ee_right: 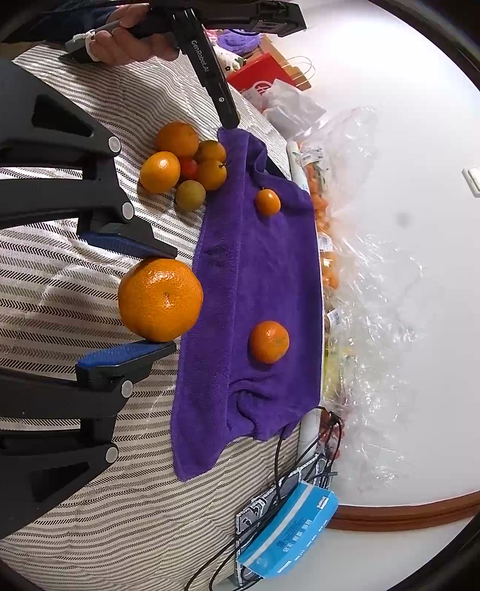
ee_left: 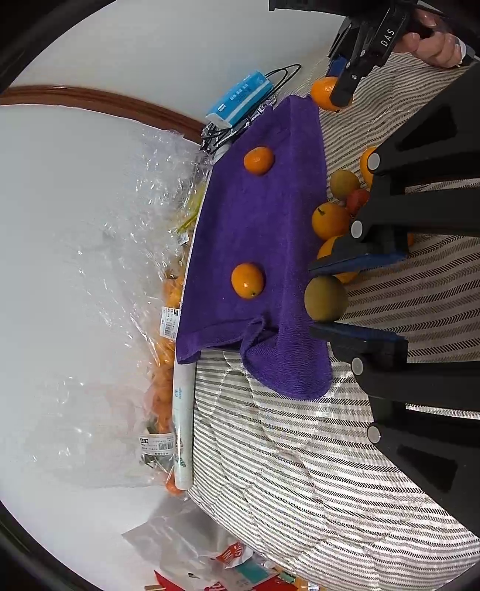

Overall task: Organize fruits
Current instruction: 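Close the left tool on the small yellow-green fruit, then lift both held fruits toward the purple towel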

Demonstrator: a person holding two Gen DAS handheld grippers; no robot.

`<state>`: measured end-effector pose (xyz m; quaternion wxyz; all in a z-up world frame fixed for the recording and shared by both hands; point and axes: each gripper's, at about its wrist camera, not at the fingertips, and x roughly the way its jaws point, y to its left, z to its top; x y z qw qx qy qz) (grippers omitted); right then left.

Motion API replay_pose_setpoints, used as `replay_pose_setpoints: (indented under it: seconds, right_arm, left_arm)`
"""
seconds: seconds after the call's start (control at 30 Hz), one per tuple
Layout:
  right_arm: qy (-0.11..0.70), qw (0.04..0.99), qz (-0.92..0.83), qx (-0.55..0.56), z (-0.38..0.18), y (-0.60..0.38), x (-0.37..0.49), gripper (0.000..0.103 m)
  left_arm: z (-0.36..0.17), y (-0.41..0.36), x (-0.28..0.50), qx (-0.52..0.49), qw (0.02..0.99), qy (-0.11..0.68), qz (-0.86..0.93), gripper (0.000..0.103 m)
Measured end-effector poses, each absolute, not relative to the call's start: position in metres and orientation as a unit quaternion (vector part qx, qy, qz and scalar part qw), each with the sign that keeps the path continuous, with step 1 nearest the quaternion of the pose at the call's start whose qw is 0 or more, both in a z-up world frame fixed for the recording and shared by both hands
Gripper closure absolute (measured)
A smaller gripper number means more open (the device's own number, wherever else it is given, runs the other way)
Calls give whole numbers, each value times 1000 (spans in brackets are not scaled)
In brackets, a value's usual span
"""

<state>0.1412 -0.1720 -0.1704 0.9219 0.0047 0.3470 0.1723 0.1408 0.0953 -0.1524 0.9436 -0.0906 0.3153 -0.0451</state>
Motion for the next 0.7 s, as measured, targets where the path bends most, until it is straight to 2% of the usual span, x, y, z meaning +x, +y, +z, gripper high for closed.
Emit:
replay_pose_setpoints:
  seconds: [0.7]
  right_arm:
    - [325,929,178,3,-165,-174,135,60]
  left_arm:
    - [-148,95,138,-85,950,298,-44,78]
